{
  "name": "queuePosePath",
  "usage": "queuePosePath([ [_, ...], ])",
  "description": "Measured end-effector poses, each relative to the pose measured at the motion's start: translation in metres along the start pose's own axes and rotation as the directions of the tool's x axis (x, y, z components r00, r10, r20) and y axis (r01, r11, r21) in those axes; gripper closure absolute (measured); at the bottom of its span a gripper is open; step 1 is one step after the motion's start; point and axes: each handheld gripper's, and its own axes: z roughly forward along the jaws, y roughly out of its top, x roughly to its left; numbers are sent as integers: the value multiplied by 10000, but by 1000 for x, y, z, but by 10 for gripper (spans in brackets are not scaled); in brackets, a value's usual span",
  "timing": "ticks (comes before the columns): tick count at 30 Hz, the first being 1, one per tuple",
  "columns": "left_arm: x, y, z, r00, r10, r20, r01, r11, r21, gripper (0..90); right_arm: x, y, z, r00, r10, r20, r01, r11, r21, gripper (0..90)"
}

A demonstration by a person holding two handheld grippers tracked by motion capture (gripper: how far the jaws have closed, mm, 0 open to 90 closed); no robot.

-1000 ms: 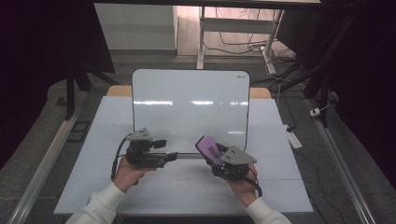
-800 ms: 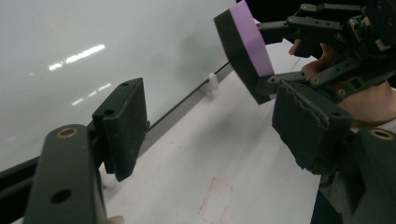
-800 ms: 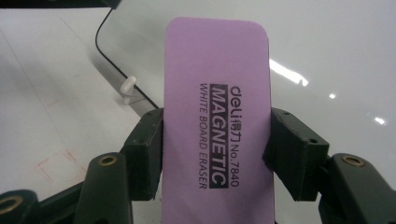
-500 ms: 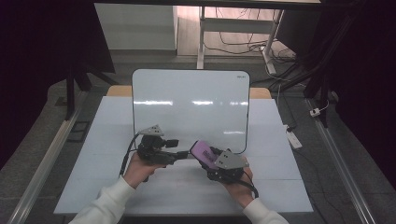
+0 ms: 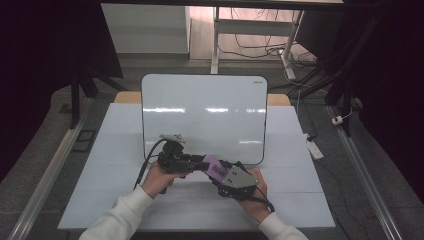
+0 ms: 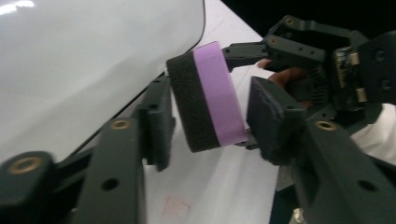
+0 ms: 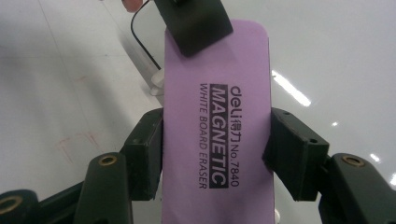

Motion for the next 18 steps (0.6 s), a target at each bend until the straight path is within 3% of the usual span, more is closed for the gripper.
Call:
queuePosePath([
  [8, 2, 0, 2, 9995, -321, -76, 321, 9994, -91, 611, 0, 0, 3, 9992, -353, 176, 350, 9992, 178, 401],
  [13, 0, 0, 3, 9989, -459, -67, 457, 9983, -351, 633, 0, -1, 4, 9989, -330, 340, 321, 9991, 265, 394],
  [18, -2, 0, 1, 9984, -499, -280, 480, 9967, -659, 647, 7, 4, -4, 9883, -891, 1238, 856, 9958, 334, 344],
])
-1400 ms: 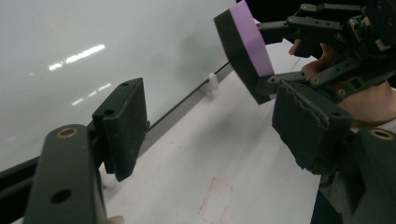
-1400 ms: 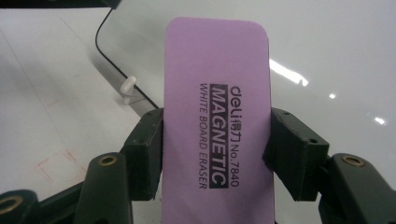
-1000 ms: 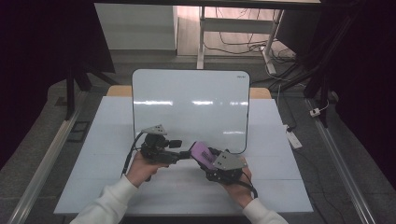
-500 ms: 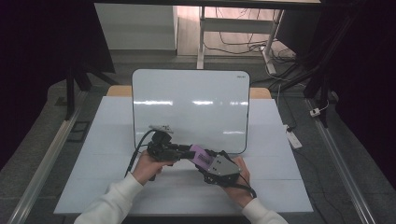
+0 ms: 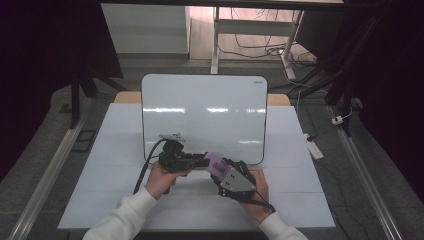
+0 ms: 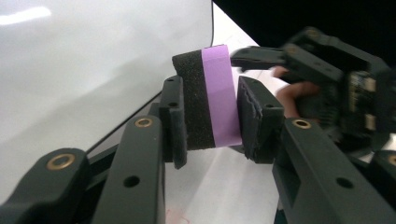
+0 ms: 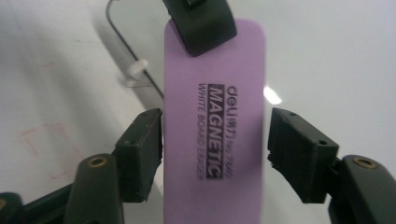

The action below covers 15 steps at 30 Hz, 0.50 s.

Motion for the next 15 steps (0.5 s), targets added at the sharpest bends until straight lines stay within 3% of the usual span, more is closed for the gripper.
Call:
queuePosePath([
  [5, 3, 1, -2, 9992, -396, 112, 400, 9987, -303, 648, 12, 1, -13, 9986, -290, 439, 281, 9994, 217, 386],
  [8, 4, 2, 1, 9956, -826, 451, 849, 9951, -506, 648, 21, 2, -13, 9932, -697, 933, 643, 9961, 596, 387],
  [11, 4, 3, 4, 9921, -1089, 626, 1127, 9918, -607, 649, 28, 1, -9, 9799, -1356, 1463, 1224, 9878, 960, 387],
  [13, 4, 3, 6, 9904, -1209, 673, 1253, 9900, -652, 648, 32, 0, -6, 9625, -1894, 1941, 1685, 9785, 1190, 396],
  [15, 5, 3, 8, 9868, -1435, 751, 1489, 9863, -717, 649, 34, -2, -3, 9486, -2140, 2331, 1889, 9739, 1254, 406],
])
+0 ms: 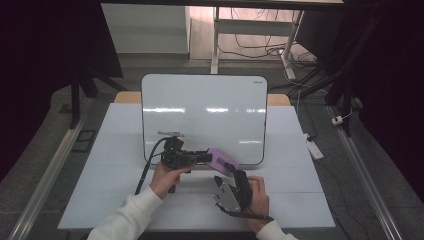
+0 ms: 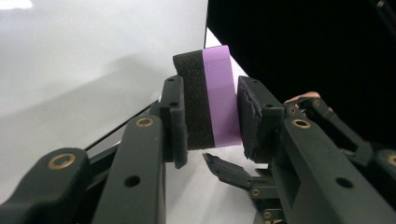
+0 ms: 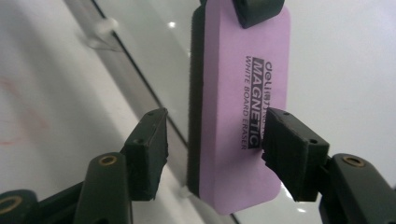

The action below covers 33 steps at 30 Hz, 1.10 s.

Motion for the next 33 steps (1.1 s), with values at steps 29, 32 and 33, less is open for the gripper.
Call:
queuePosePath([
  [29, -4, -5, -8, 9989, 462, -22, -462, 9960, -761, 285, -42, -12, -6, 9932, 800, 844, -826, 9962, 280, 662],
  [32, -8, -8, -13, 9915, 1142, -624, -1179, 9912, -593, 285, -54, -19, -6, 9757, 2131, 504, -2152, 9757, 409, 663],
  [33, -9, -9, -14, 9887, 1292, -757, -1336, 9894, -573, 285, -58, -21, -6, 9657, 2560, 435, -2579, 9651, 454, 663],
])
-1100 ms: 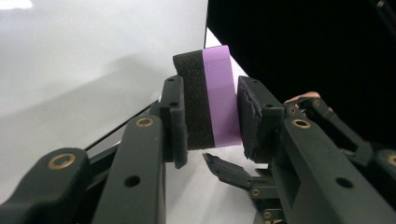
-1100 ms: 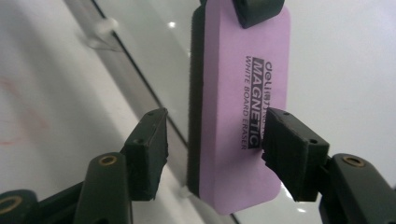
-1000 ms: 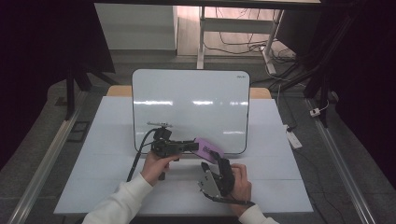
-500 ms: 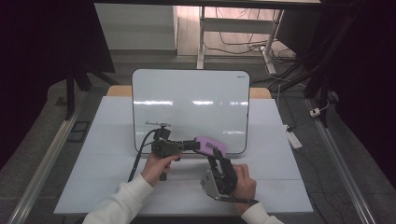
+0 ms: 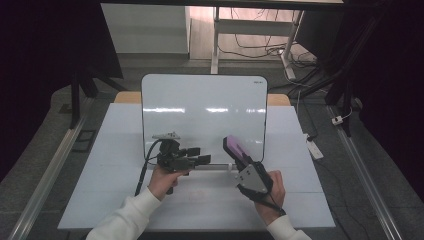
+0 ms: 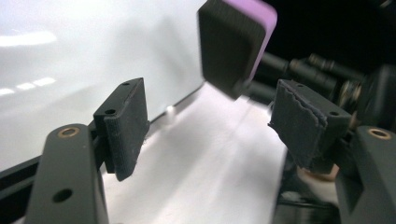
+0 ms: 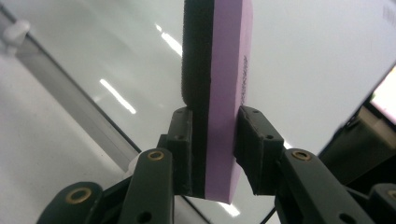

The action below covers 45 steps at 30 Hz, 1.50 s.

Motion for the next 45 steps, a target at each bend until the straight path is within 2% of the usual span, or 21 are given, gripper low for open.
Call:
queuePosePath([
  [2, -2, -2, -4, 9987, 405, -300, -403, 9992, 46, 285, -8, -3, 0, 9962, 857, -174, -856, 9963, 89, 663],
  [4, -4, -6, -9, 9928, 982, -686, -971, 9951, 189, 285, -17, -6, 0, 9851, 1691, -312, -1685, 9855, 204, 663],
  [6, -6, -10, -14, 9850, 1393, -1015, -1365, 9901, 337, 285, -24, -10, 0, 9691, 2438, -372, -2426, 9695, 343, 663],
  [9, -6, -17, -23, 9775, 1669, -1291, -1622, 9857, 463, 285, -31, -15, 1, 9422, 3311, -516, -3283, 9430, 552, 662],
  [10, -6, -18, -25, 9750, 1735, -1385, -1682, 9845, 490, 285, -32, -16, 2, 9345, 3523, -515, -3493, 9351, 592, 662],
  [13, -2, -29, -39, 9668, 1876, -1737, -1801, 9819, 578, 285, -35, -18, 4, 9216, 3859, -416, -3821, 9209, 772, 661],
  [15, 2, -37, -51, 9595, 1953, -2032, -1866, 9805, 614, 285, -37, -19, 5, 9097, 4129, -434, -4086, 9090, 829, 661],
  [16, 3, -41, -57, 9554, 1963, -2206, -1865, 9803, 645, 285, -37, -20, 6, 9045, 4242, -434, -4195, 9035, 882, 661],
  [17, 4, -46, -63, 9480, 2050, -2435, -1939, 9786, 691, 284, -38, -20, 6, 8981, 4374, -456, -4322, 8971, 917, 661],
  [18, 6, -50, -69, 9445, 2042, -2575, -1925, 9788, 700, 281, -39, -21, 7, 8920, 4500, -440, -4445, 8906, 962, 661],
  [19, 8, -55, -76, 9432, 1983, -2666, -1867, 9800, 685, 276, -40, -21, 8, 8849, 4639, -416, -4583, 8831, 1001, 661],
  [23, 17, -71, -99, 9397, 1553, -3047, -1467, 9879, 511, 271, -41, -23, 12, 8661, 4987, -347, -4925, 8630, 1128, 660],
  [25, 22, -76, -108, 9343, 1415, -3271, -1342, 9899, 449, 270, -40, -23, 14, 8669, 4983, -115, -4933, 8612, 1225, 659],
  [27, 28, -82, -117, 9252, 1235, -3588, -1170, 9923, 398, 266, -39, -24, 17, 8657, 5005, 51, -4970, 8582, 1285, 659],
  [29, 33, -86, -123, 9194, 1084, -3781, -1028, 9941, 350, 262, -39, -25, 20, 8701, 4922, 261, -4914, 8620, 1245, 658],
  [33, 38, -89, -131, 9159, 778, -3939, -791, 9968, 130, 253, -41, -23, 24, 8677, 4947, 494, -4969, 8602, 1147, 658],
  [39, 37, -91, -132, 9124, 820, -4010, -827, 9965, 155, 244, -41, -23, 23, 8711, 4879, 567, -4911, 8648, 1049, 629],
  [42, 36, -92, -133, 9091, 899, -4067, -887, 9958, 220, 241, -43, -22, 18, 8792, 4747, 404, -4764, 8757, 788, 511],
  [45, 37, -93, -134, 9055, 943, -4137, -927, 9954, 240, 239, -45, -22, 11, 8915, 4531, 30, -4521, 8890, 733, 451],
])
